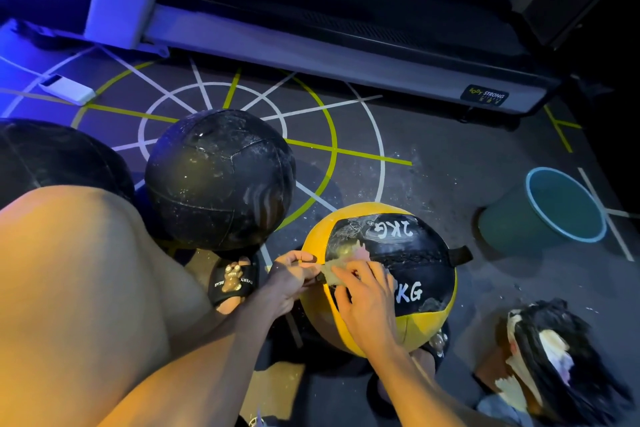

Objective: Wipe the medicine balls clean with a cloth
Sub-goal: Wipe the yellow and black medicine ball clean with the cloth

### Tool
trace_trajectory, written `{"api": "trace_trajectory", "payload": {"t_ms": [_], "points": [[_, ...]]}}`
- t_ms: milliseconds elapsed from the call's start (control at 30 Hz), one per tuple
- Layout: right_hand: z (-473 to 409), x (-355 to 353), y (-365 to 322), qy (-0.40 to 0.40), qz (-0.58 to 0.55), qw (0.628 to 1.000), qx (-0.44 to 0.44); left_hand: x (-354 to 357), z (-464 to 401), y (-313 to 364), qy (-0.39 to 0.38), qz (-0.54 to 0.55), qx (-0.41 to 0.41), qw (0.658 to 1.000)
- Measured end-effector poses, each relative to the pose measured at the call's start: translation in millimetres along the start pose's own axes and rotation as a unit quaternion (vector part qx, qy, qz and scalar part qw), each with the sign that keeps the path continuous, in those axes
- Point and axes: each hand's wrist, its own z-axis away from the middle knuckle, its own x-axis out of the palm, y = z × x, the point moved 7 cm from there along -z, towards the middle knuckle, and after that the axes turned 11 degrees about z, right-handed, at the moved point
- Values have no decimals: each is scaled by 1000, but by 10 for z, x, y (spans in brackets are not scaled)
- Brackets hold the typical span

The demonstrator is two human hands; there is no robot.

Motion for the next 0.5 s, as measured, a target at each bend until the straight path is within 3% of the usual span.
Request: {"api": "trace_trajectory", "payload": {"t_ms": [233, 367, 500], "points": [[16, 19, -53, -15, 43, 991, -128, -47, -8, 61, -1, -2, 7, 1000], [-75, -49, 36, -18, -12, 999, -36, -20, -7, 36, -9, -5, 5, 1000], [-80, -63, 57, 28, -89, 995, 39, -17, -15, 44, -9, 2, 8, 1000]]}}
